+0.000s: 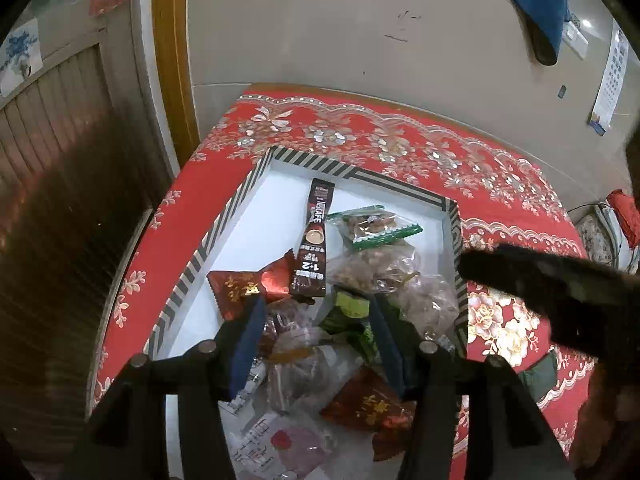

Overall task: Organize snacks
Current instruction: 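Open both tools to drop the Nescafe stick and bread bag into the tray, then grasp the dark green packet with left tool while right tool grasps brown chocolate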

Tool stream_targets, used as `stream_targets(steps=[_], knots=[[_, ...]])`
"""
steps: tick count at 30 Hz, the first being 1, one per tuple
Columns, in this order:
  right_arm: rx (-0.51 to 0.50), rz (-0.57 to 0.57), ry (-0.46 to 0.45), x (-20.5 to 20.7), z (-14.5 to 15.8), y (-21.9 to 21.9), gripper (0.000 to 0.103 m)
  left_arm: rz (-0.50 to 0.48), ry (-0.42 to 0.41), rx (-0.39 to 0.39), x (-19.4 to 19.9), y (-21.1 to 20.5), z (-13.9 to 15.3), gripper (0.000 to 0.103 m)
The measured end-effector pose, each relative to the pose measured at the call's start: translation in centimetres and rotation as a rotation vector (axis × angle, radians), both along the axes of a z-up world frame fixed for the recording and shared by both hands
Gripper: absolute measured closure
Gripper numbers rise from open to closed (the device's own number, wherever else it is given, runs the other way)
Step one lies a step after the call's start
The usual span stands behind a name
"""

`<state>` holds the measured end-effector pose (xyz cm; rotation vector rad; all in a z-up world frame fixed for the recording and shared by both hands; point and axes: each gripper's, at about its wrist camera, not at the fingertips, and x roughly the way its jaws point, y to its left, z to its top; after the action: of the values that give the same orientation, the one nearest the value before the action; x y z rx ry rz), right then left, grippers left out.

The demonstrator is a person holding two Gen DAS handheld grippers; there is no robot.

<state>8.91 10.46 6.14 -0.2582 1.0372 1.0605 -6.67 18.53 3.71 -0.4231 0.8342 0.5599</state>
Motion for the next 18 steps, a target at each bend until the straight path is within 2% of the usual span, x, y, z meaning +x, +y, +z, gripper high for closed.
stream_targets(steps=[3, 6, 9, 10, 14, 16, 18], knots=[[-0.032, -0.012, -0.047, -1.1, 0.0, -2.0, 0.052, 0.002, -0.029, 0.027, -0.2, -0.3, 0.9, 0.046], [-0.057, -0.030, -0.067, -1.6, -0.2, -3.6, 0.052, -0.006, -0.066, 0.105, -0.3, -1.2, 2.5, 0.043], [-0.069, -0.055, -0.055, -1.9, -0.6, -5.5, 0.052, -0.055, -0.121, 0.226, -0.2, -3.6, 4.9, 0.029], [-0.073, -0.066, -0.059, -2.0, -0.6, -6.2, 0.052, -0.085, -0.140, 0.269, -0.2, -4.7, 5.7, 0.027], [-0.076, -0.118, -0.076, -2.2, -0.3, -8.9, 0.052, -0.237, -0.208, 0.401, 0.3, -9.2, 8.1, 0.007], [-0.071, -0.164, -0.092, -1.9, 0.1, -10.9, 0.052, -0.313, -0.221, 0.412, 0.6, -10.8, 8.4, 0.003], [-0.061, -0.223, -0.092, -1.4, 0.5, -12.7, 0.052, -0.368, -0.228, 0.374, 1.1, -11.5, 8.1, 0.002]])
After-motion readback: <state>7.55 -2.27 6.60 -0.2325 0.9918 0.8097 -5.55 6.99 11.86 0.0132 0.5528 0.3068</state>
